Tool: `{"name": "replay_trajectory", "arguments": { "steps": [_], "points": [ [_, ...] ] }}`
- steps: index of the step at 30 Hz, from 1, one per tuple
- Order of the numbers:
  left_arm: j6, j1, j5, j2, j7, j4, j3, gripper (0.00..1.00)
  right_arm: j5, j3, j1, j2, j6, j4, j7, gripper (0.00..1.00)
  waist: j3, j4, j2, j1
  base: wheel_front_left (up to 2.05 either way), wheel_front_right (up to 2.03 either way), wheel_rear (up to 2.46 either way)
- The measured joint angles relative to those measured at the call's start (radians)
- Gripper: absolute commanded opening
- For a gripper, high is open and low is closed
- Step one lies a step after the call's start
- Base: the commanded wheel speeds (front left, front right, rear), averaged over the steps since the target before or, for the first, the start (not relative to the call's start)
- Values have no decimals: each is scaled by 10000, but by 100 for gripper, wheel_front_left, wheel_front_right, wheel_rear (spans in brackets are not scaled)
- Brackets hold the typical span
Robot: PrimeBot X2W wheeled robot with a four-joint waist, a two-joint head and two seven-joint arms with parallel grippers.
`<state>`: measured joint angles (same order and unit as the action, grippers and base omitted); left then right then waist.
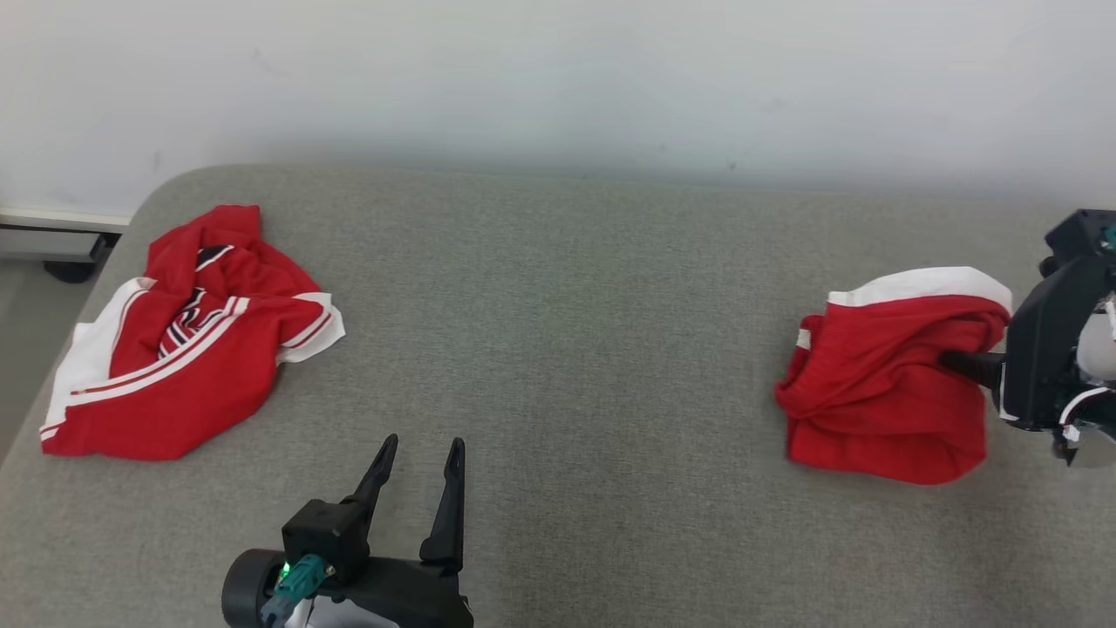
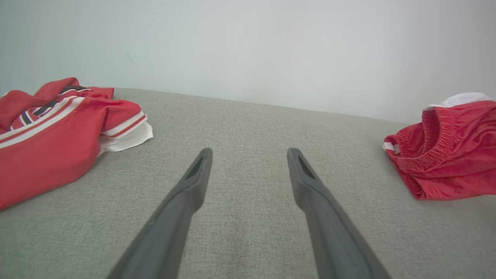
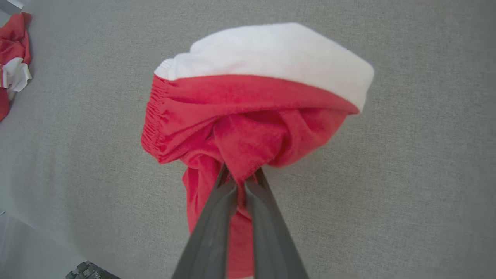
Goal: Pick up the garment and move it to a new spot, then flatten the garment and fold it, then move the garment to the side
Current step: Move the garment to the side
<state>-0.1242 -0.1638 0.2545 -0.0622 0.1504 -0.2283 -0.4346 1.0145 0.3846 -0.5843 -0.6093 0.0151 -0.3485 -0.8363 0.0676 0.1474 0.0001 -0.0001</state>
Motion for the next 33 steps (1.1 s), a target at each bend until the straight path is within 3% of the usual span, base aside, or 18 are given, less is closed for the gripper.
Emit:
{"name": "replay_trajectory", "arguments": {
  "steps": [16,24,33],
  "points": [
    [25,-361,-82,-136,-153,506,-61,100,-1118,393,-1448,-1039,336,-708,-790,0,1109,-634,0,1,0,0,0],
    [190,-916,-334,-153,-267,593,-140,100,-1827,366,-2286,-1900,290,-1685,-688,0,1817,-683,0,2,0,0,0],
    [201,-1127,-341,-159,-270,575,-144,100,-2495,673,-2509,-1981,213,-2157,-336,0,2212,-511,0,2,0,0,0]
  ]
}}
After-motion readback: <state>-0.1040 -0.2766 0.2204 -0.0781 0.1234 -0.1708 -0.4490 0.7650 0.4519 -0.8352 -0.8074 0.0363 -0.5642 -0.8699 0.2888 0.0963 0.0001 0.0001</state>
